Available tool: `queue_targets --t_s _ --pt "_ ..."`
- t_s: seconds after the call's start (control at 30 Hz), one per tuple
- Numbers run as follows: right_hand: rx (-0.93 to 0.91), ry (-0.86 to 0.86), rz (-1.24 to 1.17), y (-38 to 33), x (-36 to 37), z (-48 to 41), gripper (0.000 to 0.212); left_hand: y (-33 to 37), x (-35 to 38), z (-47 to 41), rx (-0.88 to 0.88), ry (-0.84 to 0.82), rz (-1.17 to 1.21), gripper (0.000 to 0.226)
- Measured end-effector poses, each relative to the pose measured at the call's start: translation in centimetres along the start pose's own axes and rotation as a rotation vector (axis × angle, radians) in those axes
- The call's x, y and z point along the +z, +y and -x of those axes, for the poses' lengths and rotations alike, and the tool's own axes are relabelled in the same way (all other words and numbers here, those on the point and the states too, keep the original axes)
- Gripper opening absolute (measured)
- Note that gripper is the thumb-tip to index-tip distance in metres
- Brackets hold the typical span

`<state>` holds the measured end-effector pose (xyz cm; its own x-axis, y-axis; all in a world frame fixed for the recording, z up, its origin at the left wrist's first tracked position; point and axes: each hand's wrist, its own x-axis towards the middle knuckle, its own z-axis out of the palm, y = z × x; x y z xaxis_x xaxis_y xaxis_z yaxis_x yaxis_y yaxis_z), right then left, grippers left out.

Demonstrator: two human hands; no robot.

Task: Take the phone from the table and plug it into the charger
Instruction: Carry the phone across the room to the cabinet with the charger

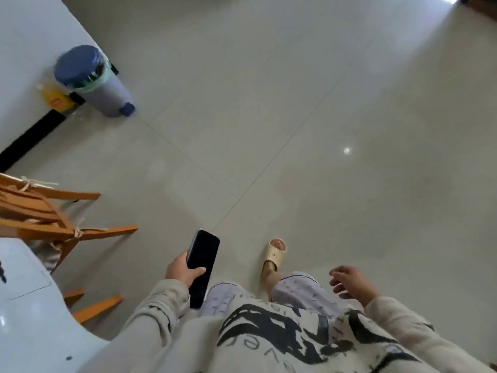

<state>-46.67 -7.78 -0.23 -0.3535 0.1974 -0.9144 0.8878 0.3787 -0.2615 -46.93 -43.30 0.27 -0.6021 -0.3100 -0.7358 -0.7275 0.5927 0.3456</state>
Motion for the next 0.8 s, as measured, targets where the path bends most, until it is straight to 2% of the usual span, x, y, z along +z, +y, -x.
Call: queue_targets --t_s 0.27,0.47,0.8 --pt "-0.149 0.013 -0.078 -11.3 -8.8 -4.5 0.014 8.1 -0.5 -5.2 -0.126 0.054 0.001 0.036" --pt "-0.117 0.022 -0.136 -17.3 -12.6 -8.6 0.014 17.6 -1.7 -12.0 -0.124 0.045 -0.009 0.035" --pt "0.074 0.115 -0.339 -25.8 -19.6 -12.9 0.015 42.1 -6.2 -24.3 0.148 -0.062 -0.159 0.041"
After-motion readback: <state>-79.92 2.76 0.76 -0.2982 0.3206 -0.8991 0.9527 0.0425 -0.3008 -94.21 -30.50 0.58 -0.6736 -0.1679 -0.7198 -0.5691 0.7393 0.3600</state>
